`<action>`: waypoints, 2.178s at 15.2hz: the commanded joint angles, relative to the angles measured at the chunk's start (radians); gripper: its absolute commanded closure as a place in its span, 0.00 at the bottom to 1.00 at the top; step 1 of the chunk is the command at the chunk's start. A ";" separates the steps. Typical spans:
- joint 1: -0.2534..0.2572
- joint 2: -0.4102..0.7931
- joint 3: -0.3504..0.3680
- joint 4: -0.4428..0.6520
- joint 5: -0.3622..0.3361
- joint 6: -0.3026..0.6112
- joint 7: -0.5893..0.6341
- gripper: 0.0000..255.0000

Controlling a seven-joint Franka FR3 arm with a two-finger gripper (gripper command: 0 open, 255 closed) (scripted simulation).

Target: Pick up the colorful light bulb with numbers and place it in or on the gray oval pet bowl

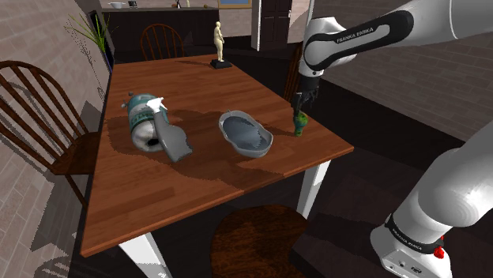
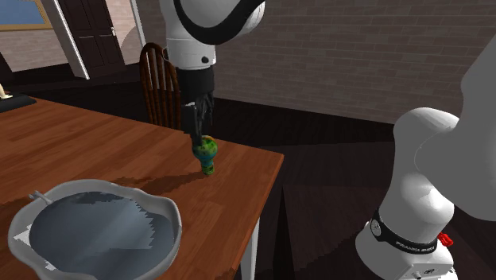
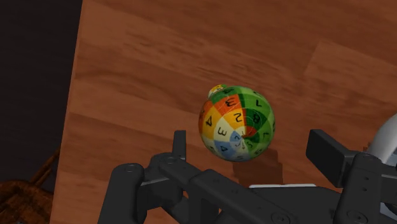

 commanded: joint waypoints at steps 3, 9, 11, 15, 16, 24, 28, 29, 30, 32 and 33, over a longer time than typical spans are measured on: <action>-0.001 0.024 -0.002 -0.031 0.002 0.055 -0.002 0.00; -0.001 0.037 -0.003 -0.053 0.003 0.090 -0.003 0.00; -0.001 0.037 -0.003 -0.053 0.003 0.090 -0.003 0.00; -0.001 0.037 -0.003 -0.053 0.003 0.090 -0.003 1.00; -0.001 0.037 -0.003 -0.053 0.003 0.090 -0.003 1.00; -0.001 0.032 -0.003 -0.045 0.002 0.076 -0.003 1.00; -0.001 0.013 -0.002 -0.009 0.001 0.022 -0.001 1.00; -0.001 0.008 -0.001 0.001 0.000 0.008 -0.001 1.00; -0.001 0.004 -0.001 0.010 0.000 -0.006 -0.001 1.00; -0.001 -0.003 -0.001 0.030 0.000 -0.033 0.000 1.00; -0.001 -0.006 0.000 0.040 -0.001 -0.046 0.000 1.00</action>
